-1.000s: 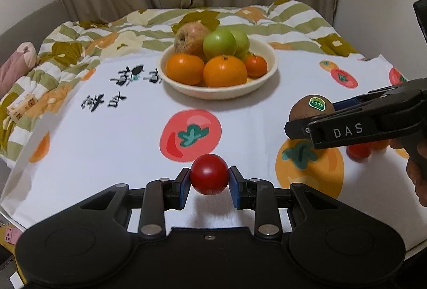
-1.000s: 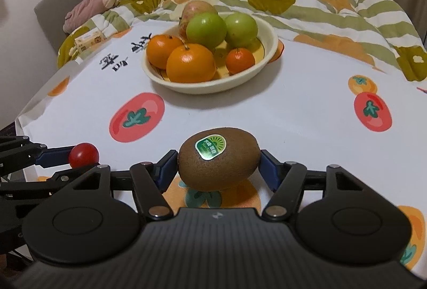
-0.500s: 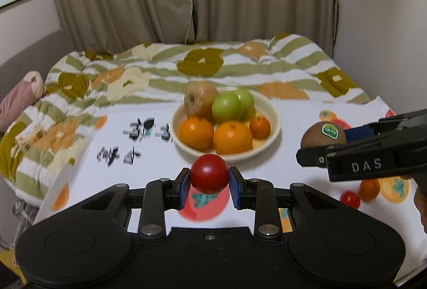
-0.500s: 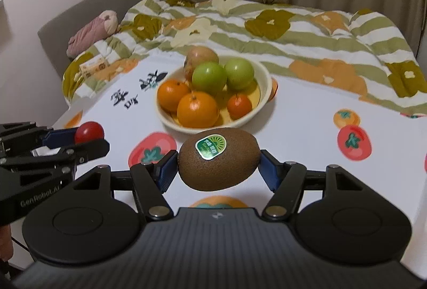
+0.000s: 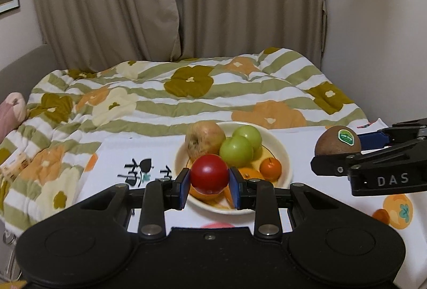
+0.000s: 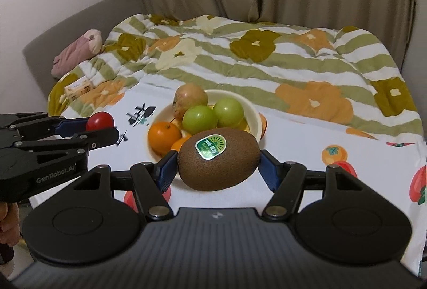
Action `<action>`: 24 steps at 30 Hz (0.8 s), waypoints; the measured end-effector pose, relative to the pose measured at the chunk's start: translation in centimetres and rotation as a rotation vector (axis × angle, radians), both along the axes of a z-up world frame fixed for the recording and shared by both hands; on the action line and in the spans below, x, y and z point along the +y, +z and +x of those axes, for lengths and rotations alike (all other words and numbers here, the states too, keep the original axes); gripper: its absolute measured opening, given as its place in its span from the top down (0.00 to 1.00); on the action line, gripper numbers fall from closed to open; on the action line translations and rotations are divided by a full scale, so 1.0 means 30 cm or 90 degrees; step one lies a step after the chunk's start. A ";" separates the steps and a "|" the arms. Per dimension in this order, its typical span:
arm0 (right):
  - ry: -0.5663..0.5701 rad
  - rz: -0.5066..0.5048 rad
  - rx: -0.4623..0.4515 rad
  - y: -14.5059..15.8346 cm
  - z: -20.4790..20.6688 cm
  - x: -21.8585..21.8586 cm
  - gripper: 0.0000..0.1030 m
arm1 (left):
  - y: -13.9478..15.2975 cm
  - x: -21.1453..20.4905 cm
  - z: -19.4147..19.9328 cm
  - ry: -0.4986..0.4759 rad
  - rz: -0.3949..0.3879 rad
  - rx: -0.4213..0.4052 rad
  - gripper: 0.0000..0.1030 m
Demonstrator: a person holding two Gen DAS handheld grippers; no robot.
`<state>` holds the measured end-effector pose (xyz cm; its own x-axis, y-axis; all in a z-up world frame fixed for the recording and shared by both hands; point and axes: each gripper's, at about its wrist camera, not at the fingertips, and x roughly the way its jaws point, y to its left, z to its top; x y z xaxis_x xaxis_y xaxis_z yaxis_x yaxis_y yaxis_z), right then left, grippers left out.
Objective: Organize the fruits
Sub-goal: 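Carry the tomato and kiwi to the bowl and lower them in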
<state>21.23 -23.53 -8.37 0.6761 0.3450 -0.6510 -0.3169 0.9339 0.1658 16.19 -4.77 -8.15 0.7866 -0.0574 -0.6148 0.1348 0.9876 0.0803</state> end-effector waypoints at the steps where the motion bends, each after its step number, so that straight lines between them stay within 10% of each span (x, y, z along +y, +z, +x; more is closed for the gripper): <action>1: -0.010 0.003 0.002 0.000 0.012 0.007 0.22 | -0.003 0.012 0.022 -0.008 -0.003 0.002 0.67; 24: -0.184 0.029 0.045 -0.137 0.221 0.130 0.22 | -0.220 0.151 0.441 -0.135 0.022 0.126 0.67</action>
<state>27.85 -19.63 -12.49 0.7035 0.1747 -0.6889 -0.0251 0.9748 0.2216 29.43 -0.24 -14.75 0.6240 -0.1844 -0.7593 0.3547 0.9327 0.0650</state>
